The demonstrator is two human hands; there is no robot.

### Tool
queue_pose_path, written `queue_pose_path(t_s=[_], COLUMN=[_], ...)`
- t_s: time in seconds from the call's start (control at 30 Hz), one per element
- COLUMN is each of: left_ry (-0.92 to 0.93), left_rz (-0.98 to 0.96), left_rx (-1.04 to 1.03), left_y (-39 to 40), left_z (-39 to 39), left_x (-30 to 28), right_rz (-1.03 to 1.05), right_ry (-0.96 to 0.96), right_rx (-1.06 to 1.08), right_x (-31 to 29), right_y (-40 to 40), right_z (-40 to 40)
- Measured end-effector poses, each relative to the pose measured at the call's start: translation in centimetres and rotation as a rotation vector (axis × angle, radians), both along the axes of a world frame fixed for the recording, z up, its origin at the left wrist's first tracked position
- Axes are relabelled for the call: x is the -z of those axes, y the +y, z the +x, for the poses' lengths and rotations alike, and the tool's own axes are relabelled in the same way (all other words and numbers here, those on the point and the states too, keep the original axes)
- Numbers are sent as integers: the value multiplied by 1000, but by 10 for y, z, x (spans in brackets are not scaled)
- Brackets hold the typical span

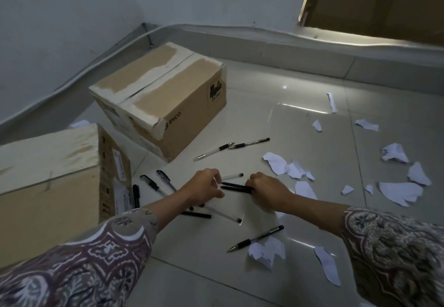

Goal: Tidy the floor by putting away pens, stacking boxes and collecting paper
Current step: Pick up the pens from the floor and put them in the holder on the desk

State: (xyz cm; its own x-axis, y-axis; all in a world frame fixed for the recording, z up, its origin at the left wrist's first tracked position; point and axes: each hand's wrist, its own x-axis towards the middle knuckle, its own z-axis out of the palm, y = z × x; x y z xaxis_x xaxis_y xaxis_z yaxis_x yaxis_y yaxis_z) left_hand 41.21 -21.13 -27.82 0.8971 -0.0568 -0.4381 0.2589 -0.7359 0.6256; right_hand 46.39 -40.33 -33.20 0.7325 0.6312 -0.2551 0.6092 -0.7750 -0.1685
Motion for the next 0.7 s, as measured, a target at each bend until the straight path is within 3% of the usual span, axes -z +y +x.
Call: queue_pose_path(t_s=[0.2,0.33,0.47,0.7], left_ry=[21,-8,-38,-6], left_rz=[-48,-38,-76,-520], left_rx=[38,83,24,-375], left_y=[-14,-21,-23,-34], left_z=[-18,-25,-30,-41], left_x=[11,14,14,-3], right_rz=[-127,-98,85,607], right_ry=[-229,-67,96,500], right_rx=[-265,-114,148,368], right_x=[3,-6,-28,-59], right_y=[0,4,-3,5], right_z=[-14,-5,2,-31])
